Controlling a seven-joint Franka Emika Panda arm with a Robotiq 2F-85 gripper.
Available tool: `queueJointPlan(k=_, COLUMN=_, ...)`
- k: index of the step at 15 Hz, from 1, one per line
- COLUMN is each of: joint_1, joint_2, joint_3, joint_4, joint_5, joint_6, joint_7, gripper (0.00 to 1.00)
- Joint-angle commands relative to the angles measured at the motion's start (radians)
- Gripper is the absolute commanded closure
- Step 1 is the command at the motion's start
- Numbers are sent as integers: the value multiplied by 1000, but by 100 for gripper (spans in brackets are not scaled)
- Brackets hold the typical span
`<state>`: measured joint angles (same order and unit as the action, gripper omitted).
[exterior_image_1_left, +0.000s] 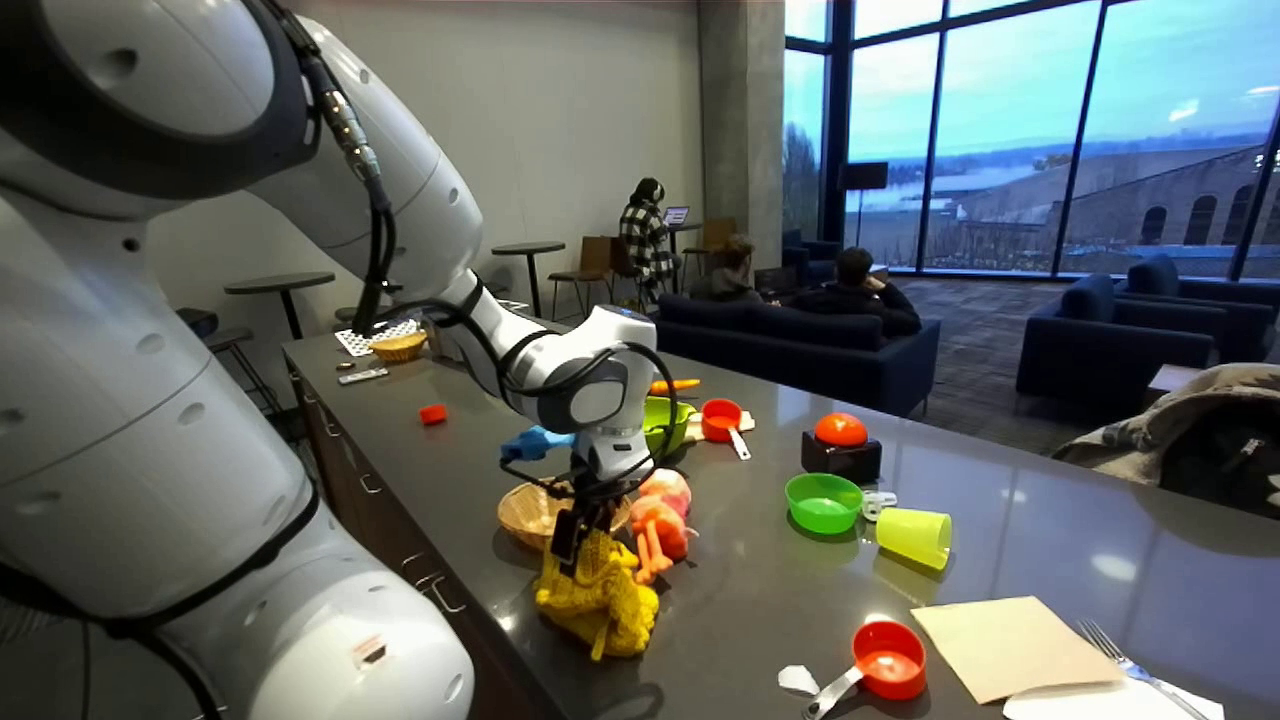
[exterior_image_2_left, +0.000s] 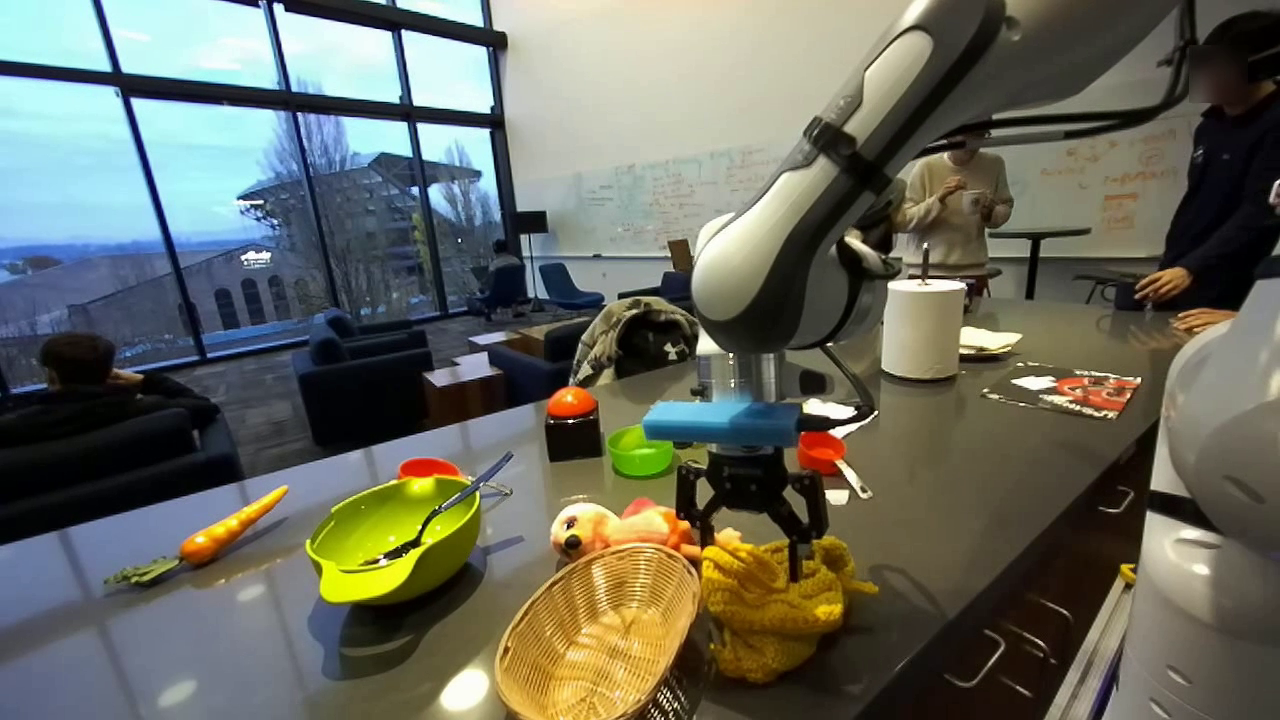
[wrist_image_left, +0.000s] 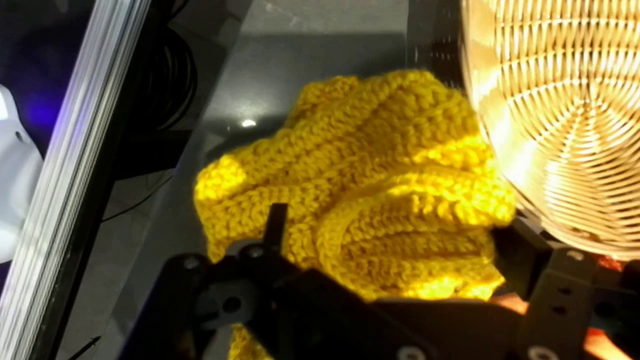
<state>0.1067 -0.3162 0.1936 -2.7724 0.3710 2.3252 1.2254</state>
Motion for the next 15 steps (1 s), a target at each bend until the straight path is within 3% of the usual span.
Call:
queueJointPlan(k=1, joint_1=5, joint_2=-9, joint_3=-14, joint_4=-1, joint_5=41, joint_6=34, joint_7=14, gripper=31)
queueJointPlan(k=7, joint_1=22, joint_2=16, joint_3=-29, joint_4=0, joint_5=154, joint_6=105, joint_7=-13, gripper=79)
queueJointPlan(k=10, joint_1=36, joint_2=38, joint_3=-38, joint_4=0, joint_5=237, joint_6=148, joint_7=-32, gripper=99)
queueJointPlan(k=15, joint_1=43, joint_2=86, joint_3=-32, joint_4=-1, joint_5=357, joint_6=212, joint_7=-81, gripper=98)
